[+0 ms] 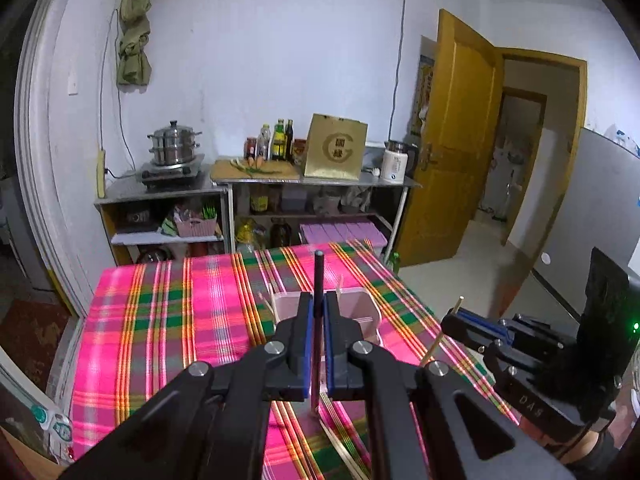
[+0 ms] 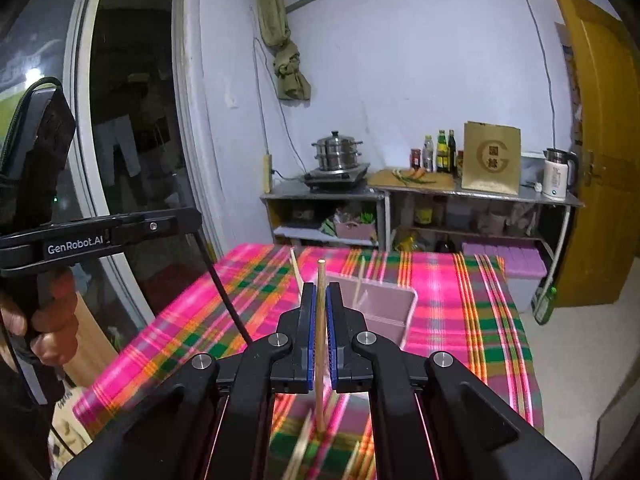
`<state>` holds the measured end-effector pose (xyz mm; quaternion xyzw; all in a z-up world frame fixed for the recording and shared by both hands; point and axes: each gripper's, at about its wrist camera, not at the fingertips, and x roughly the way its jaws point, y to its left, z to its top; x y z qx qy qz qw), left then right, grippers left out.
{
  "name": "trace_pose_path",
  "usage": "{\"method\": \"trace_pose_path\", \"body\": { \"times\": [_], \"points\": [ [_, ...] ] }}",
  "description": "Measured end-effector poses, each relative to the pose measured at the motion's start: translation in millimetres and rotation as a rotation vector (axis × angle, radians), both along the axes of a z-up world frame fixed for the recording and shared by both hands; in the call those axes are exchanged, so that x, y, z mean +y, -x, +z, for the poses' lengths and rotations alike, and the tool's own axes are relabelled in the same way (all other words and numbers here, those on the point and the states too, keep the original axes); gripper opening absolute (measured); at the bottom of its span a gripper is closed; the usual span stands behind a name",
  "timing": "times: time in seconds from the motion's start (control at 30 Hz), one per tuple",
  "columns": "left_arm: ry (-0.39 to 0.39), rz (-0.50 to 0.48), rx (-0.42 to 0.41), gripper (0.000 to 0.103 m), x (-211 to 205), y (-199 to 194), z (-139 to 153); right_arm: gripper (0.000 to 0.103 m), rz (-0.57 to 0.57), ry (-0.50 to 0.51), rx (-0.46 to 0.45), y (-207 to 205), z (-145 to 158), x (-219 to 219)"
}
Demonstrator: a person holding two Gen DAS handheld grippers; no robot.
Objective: Organize utensils
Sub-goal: 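Lift both held chopsticks upright and carry both tools over the pink basket, then open the right tool to drop its chopstick in the basket while the left tool releases its own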
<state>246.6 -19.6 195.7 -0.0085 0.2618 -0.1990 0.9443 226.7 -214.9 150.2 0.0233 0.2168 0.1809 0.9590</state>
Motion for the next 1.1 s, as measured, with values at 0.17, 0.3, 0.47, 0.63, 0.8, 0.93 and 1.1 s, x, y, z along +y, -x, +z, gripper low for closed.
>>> {"method": "trace_pose_path", "body": {
  "times": [0.17, 0.3, 0.47, 0.63, 0.8, 0.93, 1.1],
  "points": [
    [-0.004, 0.013, -0.019, 0.005, -1.0, -20.6, 15.7, 0.005, 0.001, -0.011, -0.029, -21.2, 15.7, 6.6],
    [-0.009, 0.014, -0.037, 0.005, -4.3, -34.0, 22.4, 0.005, -0.005, -0.029, -0.041, -38.3, 23.2, 8.0],
    [-0.010, 0.008, -0.040, 0.005, -7.9, -52.5, 20.7, 0.005, -0.012, -0.047, -0.054, -60.7, 27.6, 10.8],
    [-0.003, 0.005, -0.027, 0.005, -9.2, -68.9, 10.3, 0.005, -0.022, -0.057, -0.056, -79.7, 21.9, 11.1],
    [0.003, -0.001, 0.004, 0.005, -11.6, -83.7, -7.8, 0.005, -0.026, -0.065, -0.036, -96.6, 5.1, 11.6],
    [0.002, -0.005, 0.028, 0.005, -13.4, -92.8, -21.9, 0.005, -0.029, -0.058, -0.015, -105.3, -8.7, 13.8],
    [0.009, -0.003, 0.065, 0.005, -10.3, -102.3, -39.4, 0.005, -0.033, -0.052, 0.017, -113.2, -25.5, 14.0]
  ]
}}
